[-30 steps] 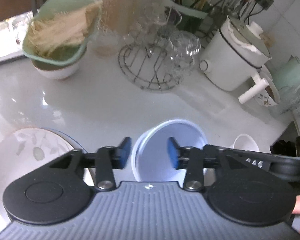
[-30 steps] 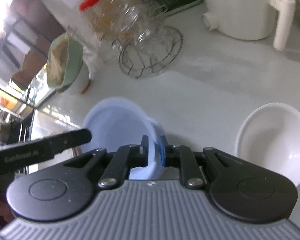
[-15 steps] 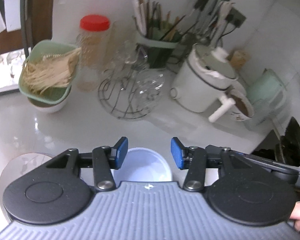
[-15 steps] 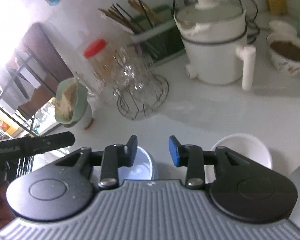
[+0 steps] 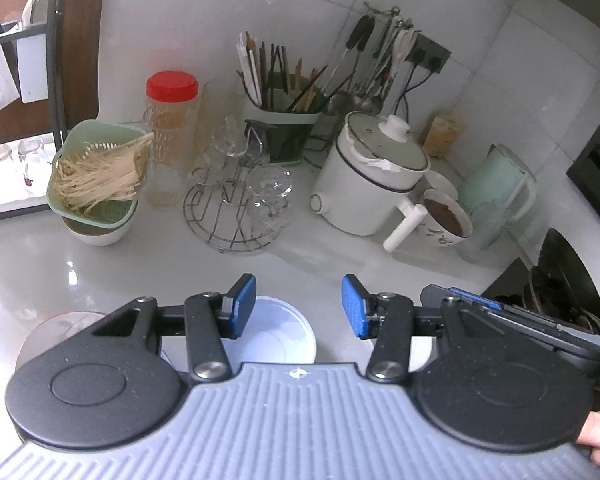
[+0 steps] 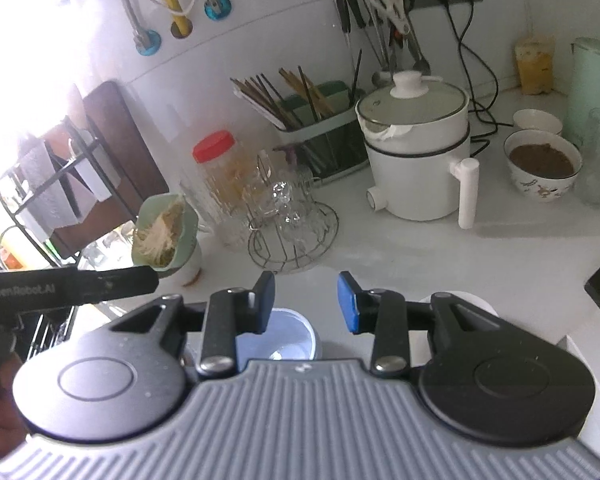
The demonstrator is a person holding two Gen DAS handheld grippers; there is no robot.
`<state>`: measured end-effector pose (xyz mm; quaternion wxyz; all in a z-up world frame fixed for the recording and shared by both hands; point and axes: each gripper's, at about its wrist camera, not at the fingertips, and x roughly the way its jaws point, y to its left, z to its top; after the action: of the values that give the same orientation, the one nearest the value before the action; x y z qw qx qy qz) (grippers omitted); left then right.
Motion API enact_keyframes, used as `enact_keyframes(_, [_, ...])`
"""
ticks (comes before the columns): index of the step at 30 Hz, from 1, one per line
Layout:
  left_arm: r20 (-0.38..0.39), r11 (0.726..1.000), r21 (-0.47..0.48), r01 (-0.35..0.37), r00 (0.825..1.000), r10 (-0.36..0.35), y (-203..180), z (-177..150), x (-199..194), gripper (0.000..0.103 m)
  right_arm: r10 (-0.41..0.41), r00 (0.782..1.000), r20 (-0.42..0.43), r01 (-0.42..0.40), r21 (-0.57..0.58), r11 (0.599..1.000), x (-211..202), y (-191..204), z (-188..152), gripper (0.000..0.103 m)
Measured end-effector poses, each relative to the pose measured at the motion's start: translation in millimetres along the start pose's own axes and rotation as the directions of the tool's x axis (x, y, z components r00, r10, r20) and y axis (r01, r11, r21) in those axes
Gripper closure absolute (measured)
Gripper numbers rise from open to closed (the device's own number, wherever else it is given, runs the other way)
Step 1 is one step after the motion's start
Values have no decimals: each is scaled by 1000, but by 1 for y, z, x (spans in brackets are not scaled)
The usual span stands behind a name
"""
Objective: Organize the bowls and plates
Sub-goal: 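Withdraw both tools upward from the stacked bowls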
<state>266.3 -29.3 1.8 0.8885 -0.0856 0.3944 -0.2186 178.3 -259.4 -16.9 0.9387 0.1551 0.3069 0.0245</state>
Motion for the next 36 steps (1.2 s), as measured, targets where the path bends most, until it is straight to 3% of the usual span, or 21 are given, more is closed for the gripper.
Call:
enact_keyframes(8, [3, 999, 34, 5, 1000, -5, -8, -22, -35, 50, -19, 999, 28, 19, -6, 1000, -37, 15, -17, 65])
enact_keyframes(15, [0, 1000, 13, 25, 1000, -25, -10, -42, -44, 50, -56, 997, 46, 56, -10, 998, -56, 15, -35, 65])
enact_keyframes(20, [10, 997, 53, 48, 999, -48, -21, -49, -52, 50, -88, 992, 94, 89, -6, 996, -74, 13, -42, 65])
enact_keyframes(29, [-25, 989, 96, 109, 994, -107, -37, -64, -52, 50, -163, 978, 132, 161, 28, 987, -101, 8, -61, 65])
enact_keyframes(36, [-82, 983, 122, 138, 988, -129, -47, -81, -38, 50, -207, 972, 108, 202, 55, 978, -114, -3, -82, 65])
